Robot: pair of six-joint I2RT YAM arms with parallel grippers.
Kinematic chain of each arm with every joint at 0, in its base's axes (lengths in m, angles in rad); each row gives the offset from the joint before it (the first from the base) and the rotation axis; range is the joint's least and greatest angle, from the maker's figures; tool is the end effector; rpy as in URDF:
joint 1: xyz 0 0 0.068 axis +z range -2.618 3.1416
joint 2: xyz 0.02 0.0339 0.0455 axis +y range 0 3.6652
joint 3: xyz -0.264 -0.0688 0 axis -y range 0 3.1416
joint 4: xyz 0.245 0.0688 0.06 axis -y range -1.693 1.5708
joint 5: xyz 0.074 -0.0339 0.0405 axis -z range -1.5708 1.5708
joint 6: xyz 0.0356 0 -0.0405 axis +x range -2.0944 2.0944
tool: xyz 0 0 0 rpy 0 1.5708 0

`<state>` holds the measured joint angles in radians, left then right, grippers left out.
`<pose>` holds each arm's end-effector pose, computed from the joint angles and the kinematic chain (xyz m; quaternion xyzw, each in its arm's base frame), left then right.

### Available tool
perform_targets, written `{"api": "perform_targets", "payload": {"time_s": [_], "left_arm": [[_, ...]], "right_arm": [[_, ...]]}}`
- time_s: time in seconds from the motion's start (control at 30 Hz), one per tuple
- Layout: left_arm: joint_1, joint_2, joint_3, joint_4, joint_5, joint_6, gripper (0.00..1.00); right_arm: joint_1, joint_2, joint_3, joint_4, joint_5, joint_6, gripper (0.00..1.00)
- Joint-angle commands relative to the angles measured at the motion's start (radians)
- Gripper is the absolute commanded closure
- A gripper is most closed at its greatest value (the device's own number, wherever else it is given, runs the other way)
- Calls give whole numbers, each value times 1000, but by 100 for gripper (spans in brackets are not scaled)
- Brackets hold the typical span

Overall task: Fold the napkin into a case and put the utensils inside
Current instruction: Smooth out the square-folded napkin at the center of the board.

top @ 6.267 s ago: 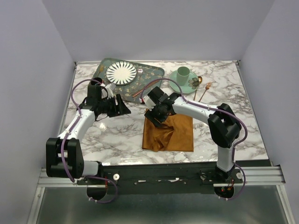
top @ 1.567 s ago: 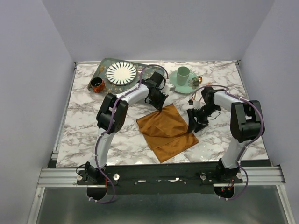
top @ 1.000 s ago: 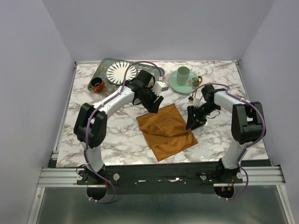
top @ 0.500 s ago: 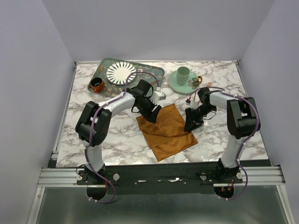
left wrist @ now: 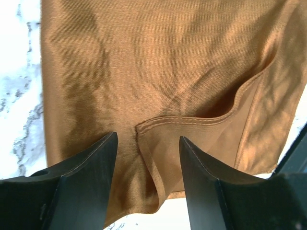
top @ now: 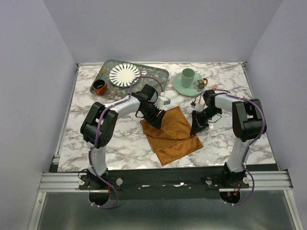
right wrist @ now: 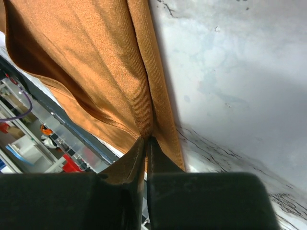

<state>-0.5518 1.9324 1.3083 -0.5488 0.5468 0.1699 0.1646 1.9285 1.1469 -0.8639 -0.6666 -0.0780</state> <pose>0.3205 -0.2190 0.1697 0.3832 0.8642 -0.2960 0.1366 0.3130 0.0743 0.1291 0.1021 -0.9388 -0.3251 0.0494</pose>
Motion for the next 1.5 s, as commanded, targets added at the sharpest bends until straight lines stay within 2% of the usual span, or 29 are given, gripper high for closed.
{"api": "perform_targets", "payload": {"time_s": [0.0,0.17,0.4,0.6,0.73,0.8,0.9,0.93,1.0,1.03,1.17,1.23,1.37,1.47], "left_arm": [[0,4,-26,-7,76,-6,37],[-2,-13,-38,1,116,8,43],[-2,-85,-67,-48,177,123,61],[-11,-173,-133,-189,199,377,71],[-22,-213,-190,-302,159,572,77],[-30,-249,-221,-309,104,633,78],[-28,-328,-285,-267,53,617,72],[-28,-355,-326,-194,36,579,59],[-28,-453,-371,-105,-20,504,48],[-33,-485,-420,-3,-48,406,41],[-115,-628,-509,159,-207,298,36],[-158,-648,-540,214,-301,263,35],[-311,-619,-552,253,-450,183,35],[-368,-586,-560,302,-539,157,35]], "right_arm": [[7,27,24,9,12,3,89],[7,32,25,11,9,7,96],[7,33,25,11,19,9,99],[7,36,24,12,28,7,99],[7,36,24,16,30,7,99],[7,36,24,14,28,7,99],[7,33,27,13,28,9,99],[6,33,30,9,32,9,99],[7,33,33,8,32,9,99],[7,32,34,6,36,9,99],[7,33,36,6,33,14,99],[7,33,34,6,33,15,99],[7,36,34,6,33,18,99],[7,40,36,6,32,20,99]]}}
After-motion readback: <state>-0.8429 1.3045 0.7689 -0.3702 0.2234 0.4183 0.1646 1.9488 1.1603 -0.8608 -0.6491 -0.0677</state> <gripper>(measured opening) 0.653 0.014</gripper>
